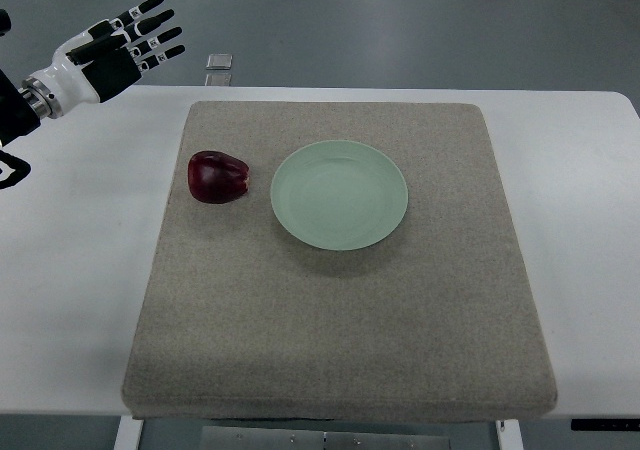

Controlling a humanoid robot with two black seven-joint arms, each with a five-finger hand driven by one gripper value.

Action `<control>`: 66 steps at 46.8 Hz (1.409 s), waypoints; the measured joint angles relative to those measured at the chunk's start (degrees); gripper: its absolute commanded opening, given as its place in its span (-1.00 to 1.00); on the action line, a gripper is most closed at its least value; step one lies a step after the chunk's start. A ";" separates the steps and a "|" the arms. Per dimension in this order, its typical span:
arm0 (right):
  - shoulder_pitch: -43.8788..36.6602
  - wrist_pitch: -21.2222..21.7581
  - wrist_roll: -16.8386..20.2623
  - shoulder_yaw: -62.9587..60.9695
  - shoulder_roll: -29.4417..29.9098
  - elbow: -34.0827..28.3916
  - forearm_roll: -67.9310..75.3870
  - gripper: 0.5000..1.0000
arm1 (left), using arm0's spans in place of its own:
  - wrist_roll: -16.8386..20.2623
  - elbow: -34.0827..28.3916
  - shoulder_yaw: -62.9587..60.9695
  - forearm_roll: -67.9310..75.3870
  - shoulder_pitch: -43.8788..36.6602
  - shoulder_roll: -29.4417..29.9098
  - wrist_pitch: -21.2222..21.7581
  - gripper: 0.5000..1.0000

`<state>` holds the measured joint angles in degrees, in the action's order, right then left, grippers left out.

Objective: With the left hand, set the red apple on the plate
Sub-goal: 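Move the left hand down toward the dark red apple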

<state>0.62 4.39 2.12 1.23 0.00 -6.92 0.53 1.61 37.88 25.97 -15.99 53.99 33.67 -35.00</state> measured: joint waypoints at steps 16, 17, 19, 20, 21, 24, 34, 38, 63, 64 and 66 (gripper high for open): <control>-0.01 0.00 0.00 0.00 0.00 -0.01 0.00 0.72 | -0.03 -0.24 0.26 -0.01 0.39 -0.16 0.00 1.00; -0.02 0.00 -0.01 0.00 0.00 -0.01 0.00 0.72 | -0.03 -0.26 0.43 -0.02 0.54 -0.15 0.00 1.00; -0.02 0.01 0.00 0.00 0.00 -0.02 0.00 0.72 | 0.03 -0.36 1.01 -0.06 0.69 -0.16 0.00 1.00; -0.01 0.00 0.00 0.00 0.00 -0.01 0.00 0.72 | 0.08 -0.41 1.38 -0.08 0.69 -0.14 0.00 1.00; 0.00 0.00 0.00 0.00 0.00 -0.01 0.00 0.72 | 0.11 -0.44 1.81 -0.09 0.69 -0.13 0.00 1.00; 0.00 0.01 0.00 0.00 0.00 -0.01 0.00 0.71 | 0.20 -0.42 2.27 0.01 0.70 -0.09 0.00 1.00; -0.01 0.00 -0.01 0.00 0.00 0.01 0.00 0.72 | 2.21 -0.21 3.74 17.04 1.81 0.75 0.00 1.00; -0.01 0.00 0.00 0.00 0.00 0.00 0.00 0.72 | 6.08 -0.15 5.15 26.33 2.04 0.78 0.00 1.00; 0.00 0.00 0.00 0.00 0.00 0.00 0.00 0.71 | 15.72 14.47 3.75 76.00 4.91 10.15 -0.02 0.99; 0.00 0.00 0.00 0.00 0.00 0.01 0.00 0.71 | 15.77 15.07 3.71 77.31 4.82 10.22 -0.01 0.99; -0.01 0.00 -0.01 0.00 0.00 0.01 0.00 0.72 | 15.86 15.95 3.60 79.14 4.47 10.25 -0.01 0.99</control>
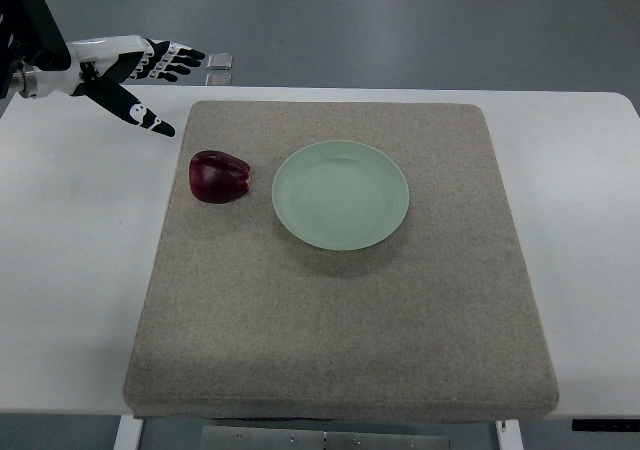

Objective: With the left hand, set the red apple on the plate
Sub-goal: 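Move the left hand down toward the dark red apple, then close the left hand's fingers around the red apple, then lift the apple off the pad with the left hand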

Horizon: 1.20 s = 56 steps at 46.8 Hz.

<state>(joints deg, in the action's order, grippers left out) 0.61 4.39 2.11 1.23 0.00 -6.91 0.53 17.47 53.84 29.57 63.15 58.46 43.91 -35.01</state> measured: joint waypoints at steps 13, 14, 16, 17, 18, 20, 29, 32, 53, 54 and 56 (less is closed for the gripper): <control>0.01 0.00 0.00 0.00 0.00 0.01 0.00 0.72 | 0.03 9.17 -3.10 12.13 -6.21 0.18 9.86 0.99; 0.00 0.00 0.00 0.00 0.00 0.01 0.00 0.72 | 0.04 9.36 -3.12 13.47 -6.69 -0.01 10.79 0.99; 0.01 0.00 0.00 0.00 0.00 0.00 0.00 0.71 | 0.03 9.65 -3.16 16.14 -7.51 -0.55 12.23 0.99; 0.00 0.00 0.00 0.00 0.00 -0.01 0.00 0.72 | 0.03 9.72 -3.16 16.95 -7.76 -0.84 12.59 0.99; 0.01 0.00 0.00 0.00 0.00 -0.01 0.00 0.71 | 0.03 9.75 -3.17 17.56 -7.89 -1.16 12.93 0.99; 0.01 0.00 0.01 0.00 0.00 -0.01 0.00 0.72 | 0.01 9.58 -3.17 18.44 -7.98 -1.74 13.57 0.99; -0.01 0.00 -0.01 0.00 0.00 0.00 0.00 0.71 | -0.15 7.83 -3.24 19.13 -7.96 -4.32 17.53 0.99; 0.01 0.00 0.00 0.00 0.00 -0.01 0.00 0.72 | -0.16 7.67 -3.57 19.13 -7.66 -4.69 17.92 0.95; 0.00 0.00 0.00 0.00 0.00 -0.01 0.00 0.71 | 0.00 6.54 -6.45 19.27 -5.77 -5.90 17.92 -0.45; 0.00 0.00 0.00 0.00 0.00 -0.01 0.00 0.71 | 0.01 6.54 -6.54 19.32 -5.61 -5.91 17.92 -0.59; 0.01 0.00 0.01 0.00 0.00 0.00 0.00 0.71 | 0.01 6.54 -6.54 19.51 -5.47 -5.91 17.92 -0.87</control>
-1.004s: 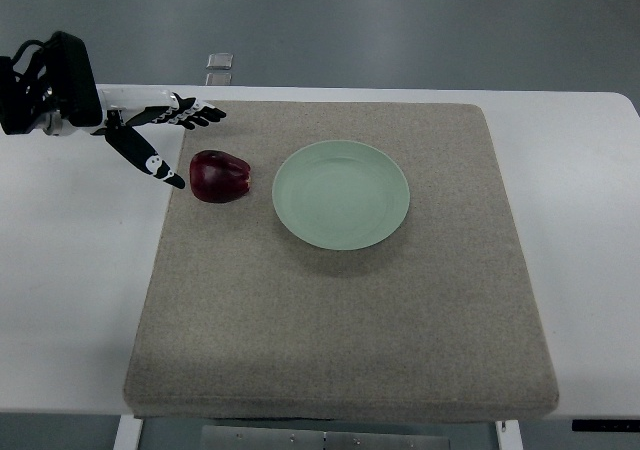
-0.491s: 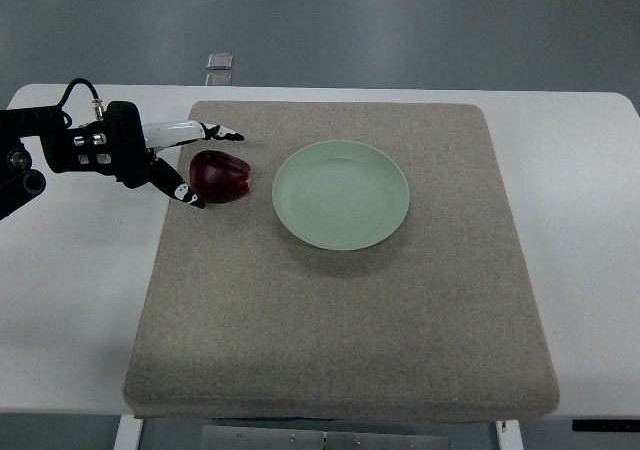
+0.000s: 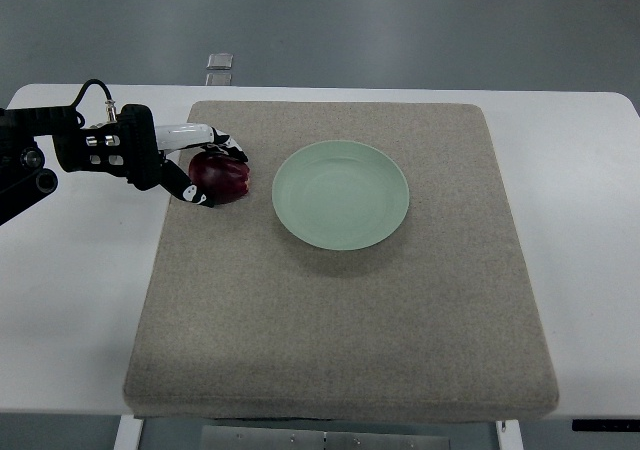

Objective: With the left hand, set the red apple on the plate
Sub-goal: 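Lift the apple off the pad with the left hand, then carry the apple over the green plate and lower it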

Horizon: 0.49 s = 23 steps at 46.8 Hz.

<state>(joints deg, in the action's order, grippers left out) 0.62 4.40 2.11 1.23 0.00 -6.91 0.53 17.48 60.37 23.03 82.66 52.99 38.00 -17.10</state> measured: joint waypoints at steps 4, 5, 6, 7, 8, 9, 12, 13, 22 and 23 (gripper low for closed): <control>0.00 0.00 0.00 0.00 0.00 0.01 0.00 0.71 | 0.08 -0.02 -0.01 0.37 0.87 0.11 0.00 -1.00; 0.00 0.00 0.00 0.00 0.00 0.01 0.00 0.72 | 0.09 -0.02 -0.01 0.40 1.26 0.26 0.00 -1.00; 0.00 0.00 0.00 0.00 0.00 0.02 0.00 0.72 | 0.13 -0.02 0.00 0.40 1.60 0.38 0.01 -1.00; 0.00 0.00 0.00 0.00 0.00 0.02 0.00 0.71 | 0.26 -0.02 -0.01 0.40 1.96 0.49 0.02 -1.00; 0.00 0.00 0.00 0.00 0.00 0.01 0.00 0.71 | 0.46 -0.02 -0.01 0.40 2.35 0.57 0.02 -1.00; 0.00 0.00 0.00 0.00 0.00 0.00 0.00 0.72 | 0.74 -0.02 0.02 0.40 2.85 0.68 0.02 -1.00; -0.01 0.00 0.00 0.00 0.00 0.01 0.00 0.71 | 1.48 0.05 0.37 0.28 4.13 0.83 0.03 -1.00; -0.02 0.00 -0.01 0.00 0.00 0.00 0.00 0.72 | 1.62 0.06 0.48 0.20 4.47 0.84 0.04 -1.00; 0.00 0.00 0.00 0.00 0.00 -0.02 0.00 0.72 | 1.96 0.63 0.32 0.04 7.09 -0.94 0.15 -1.00; -0.01 0.00 0.00 0.00 0.00 -0.02 0.00 0.71 | 1.96 0.64 0.20 0.04 7.12 -1.88 0.15 -1.00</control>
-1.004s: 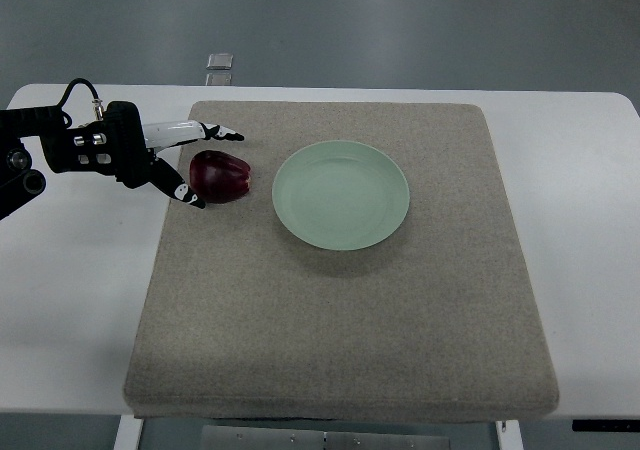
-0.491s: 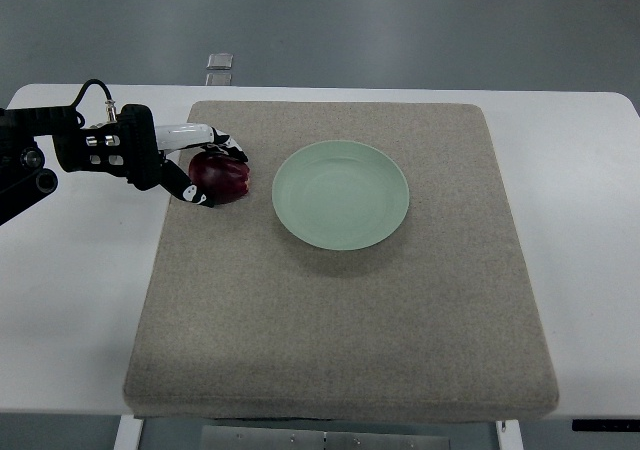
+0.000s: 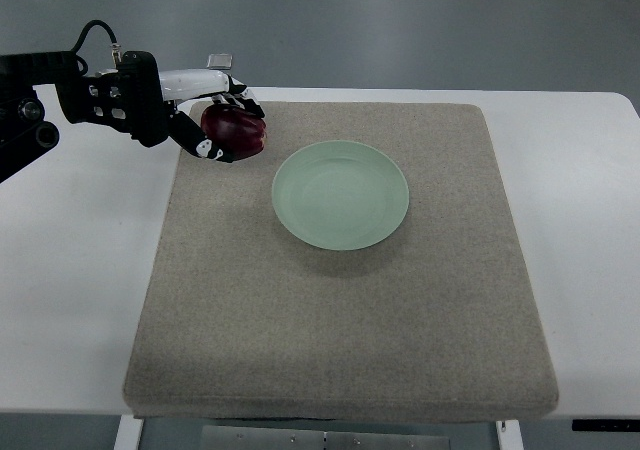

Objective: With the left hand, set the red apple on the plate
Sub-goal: 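Carry the apple over the green plate and lower it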

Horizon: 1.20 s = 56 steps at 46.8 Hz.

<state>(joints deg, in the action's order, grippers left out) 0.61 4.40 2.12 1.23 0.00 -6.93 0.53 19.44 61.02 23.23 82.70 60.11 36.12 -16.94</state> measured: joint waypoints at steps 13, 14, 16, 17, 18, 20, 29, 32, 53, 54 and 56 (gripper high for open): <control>-0.01 0.00 -0.01 0.00 0.00 0.02 0.00 0.72 | -0.45 -0.51 -1.73 0.37 0.22 -9.02 0.12 -1.00; 0.01 0.00 0.00 0.00 0.00 0.02 0.00 0.71 | -0.46 -0.58 -2.00 0.37 0.22 -9.48 0.22 -1.00; 0.01 0.00 0.00 0.00 0.00 0.02 0.00 0.71 | -0.52 -0.81 -2.35 0.43 0.22 -10.28 0.36 -1.00; 0.00 0.00 -0.01 0.00 0.00 0.02 0.00 0.71 | -0.53 -1.01 -2.41 0.43 0.22 -10.60 0.39 -1.00; 0.00 0.00 0.00 0.00 0.00 0.03 0.00 0.71 | -0.54 -1.25 -2.44 0.43 0.22 -10.90 0.43 -1.00; 0.02 -0.01 0.00 0.00 0.00 0.03 0.00 0.72 | -0.55 -1.83 -2.74 0.50 0.22 -11.45 0.44 -1.00; 0.01 0.00 0.00 0.00 0.00 -0.01 0.00 0.72 | -0.55 -4.41 -4.04 0.79 0.20 -13.94 0.76 -0.99; 0.01 0.00 0.00 0.00 0.00 -0.01 0.00 0.71 | -0.55 -4.94 -4.06 0.79 0.12 -14.46 0.78 -0.82; 0.01 0.00 -0.01 0.00 0.00 0.01 0.00 0.71 | -0.60 -7.31 -3.41 -1.10 0.25 -16.68 1.22 0.99; 0.01 0.00 -0.01 0.00 0.00 0.02 0.00 0.72 | -0.60 -7.30 -3.36 -1.49 0.29 -16.67 1.22 0.99; 0.01 0.00 -0.01 0.00 0.00 0.02 0.00 0.71 | -0.61 -7.30 -3.31 -2.82 0.41 -16.55 1.22 0.99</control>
<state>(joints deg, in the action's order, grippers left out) 0.62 4.39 2.11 1.23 0.00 -6.91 0.53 18.83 53.72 19.92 79.88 60.52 19.57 -15.73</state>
